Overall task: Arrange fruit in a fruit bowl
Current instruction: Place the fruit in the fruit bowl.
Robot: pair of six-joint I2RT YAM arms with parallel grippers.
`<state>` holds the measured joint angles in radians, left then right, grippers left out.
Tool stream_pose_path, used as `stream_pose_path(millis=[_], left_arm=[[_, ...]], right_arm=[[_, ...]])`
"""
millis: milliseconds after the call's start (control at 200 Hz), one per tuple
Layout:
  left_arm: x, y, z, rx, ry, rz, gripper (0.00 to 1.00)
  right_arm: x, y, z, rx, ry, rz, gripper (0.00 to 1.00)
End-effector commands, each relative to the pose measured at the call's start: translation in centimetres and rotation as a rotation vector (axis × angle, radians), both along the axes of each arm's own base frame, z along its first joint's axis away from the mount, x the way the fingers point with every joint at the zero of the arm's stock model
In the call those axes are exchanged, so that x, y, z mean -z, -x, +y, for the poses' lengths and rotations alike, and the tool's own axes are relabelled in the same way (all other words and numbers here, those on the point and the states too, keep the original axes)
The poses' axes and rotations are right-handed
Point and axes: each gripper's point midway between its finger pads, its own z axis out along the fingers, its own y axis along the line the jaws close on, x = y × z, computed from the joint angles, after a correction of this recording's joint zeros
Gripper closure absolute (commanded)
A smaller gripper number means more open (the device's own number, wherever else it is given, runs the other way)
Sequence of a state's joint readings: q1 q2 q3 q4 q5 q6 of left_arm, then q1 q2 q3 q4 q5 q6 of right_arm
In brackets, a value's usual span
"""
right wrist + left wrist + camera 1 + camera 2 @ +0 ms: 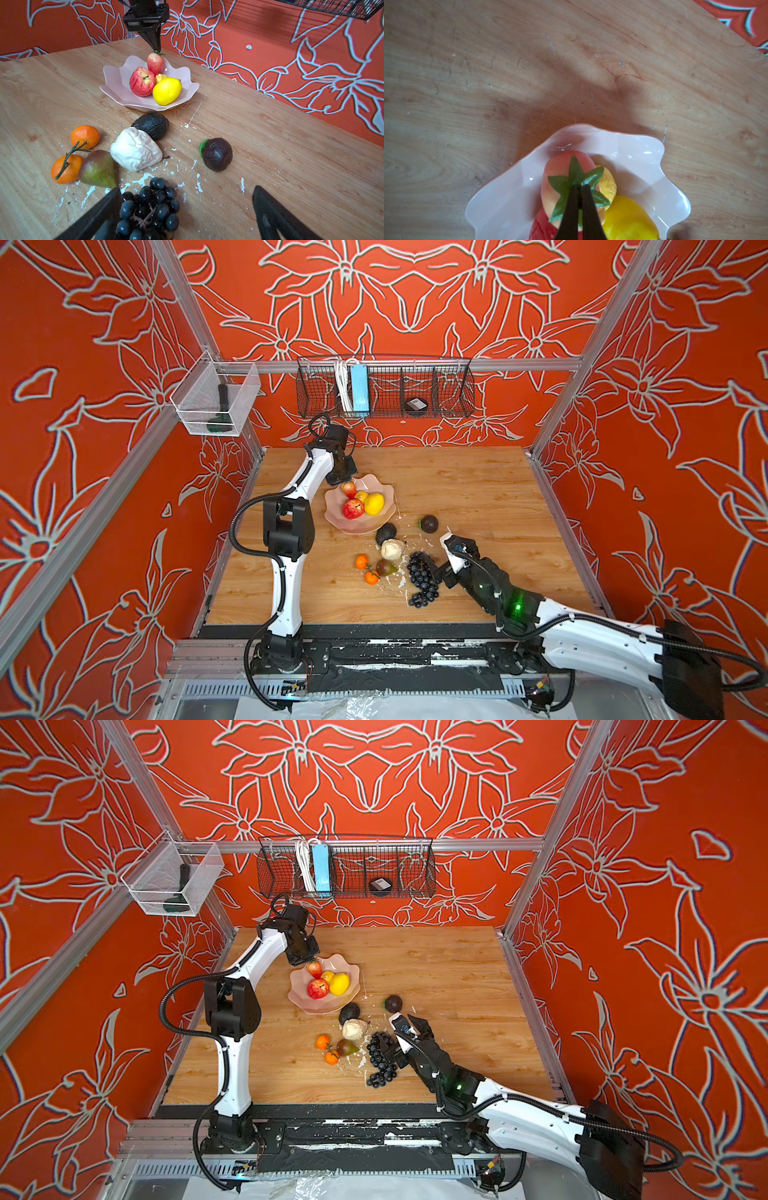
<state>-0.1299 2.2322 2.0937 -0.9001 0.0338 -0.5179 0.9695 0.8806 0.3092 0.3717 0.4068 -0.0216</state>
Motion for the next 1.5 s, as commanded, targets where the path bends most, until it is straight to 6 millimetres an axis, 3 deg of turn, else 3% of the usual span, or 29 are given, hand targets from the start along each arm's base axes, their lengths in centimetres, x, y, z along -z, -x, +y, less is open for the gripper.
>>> stream_pose_path(millis=[0, 555, 1061, 1206, 1341, 1491], left_arm=[[1.5, 0.6, 0.3, -0.016, 0.013, 0.048, 0.98], [0.3, 0.8, 0.5, -0.025, 0.018, 0.013, 0.83], [-4.0, 2.2, 1.4, -0.031, -0.014, -0.053, 0.66], [-5.6, 4.3, 1.5, -0.048, -0.005, -0.098, 0.61], [-7.6, 7.8, 1.0, -0.068, 0.034, -0.204, 0.53], [-8.5, 11.3, 0.1, -0.059, 0.063, -0.291, 0.48]], right_arm=[[-0.7, -0.2, 0.1, 0.004, -0.022, -0.011, 0.02], [-0.7, -0.2, 0.2, 0.0, -0.023, -0.009, 0.02], [-0.6, -0.2, 0.3, 0.0, -0.02, -0.004, 0.02], [-0.4, -0.3, 0.4, 0.004, -0.017, 0.003, 0.02], [-0.1, -0.7, 0.4, 0.021, -0.005, 0.033, 0.02], [0.2, -0.9, 0.6, 0.024, 0.001, 0.071, 0.02]])
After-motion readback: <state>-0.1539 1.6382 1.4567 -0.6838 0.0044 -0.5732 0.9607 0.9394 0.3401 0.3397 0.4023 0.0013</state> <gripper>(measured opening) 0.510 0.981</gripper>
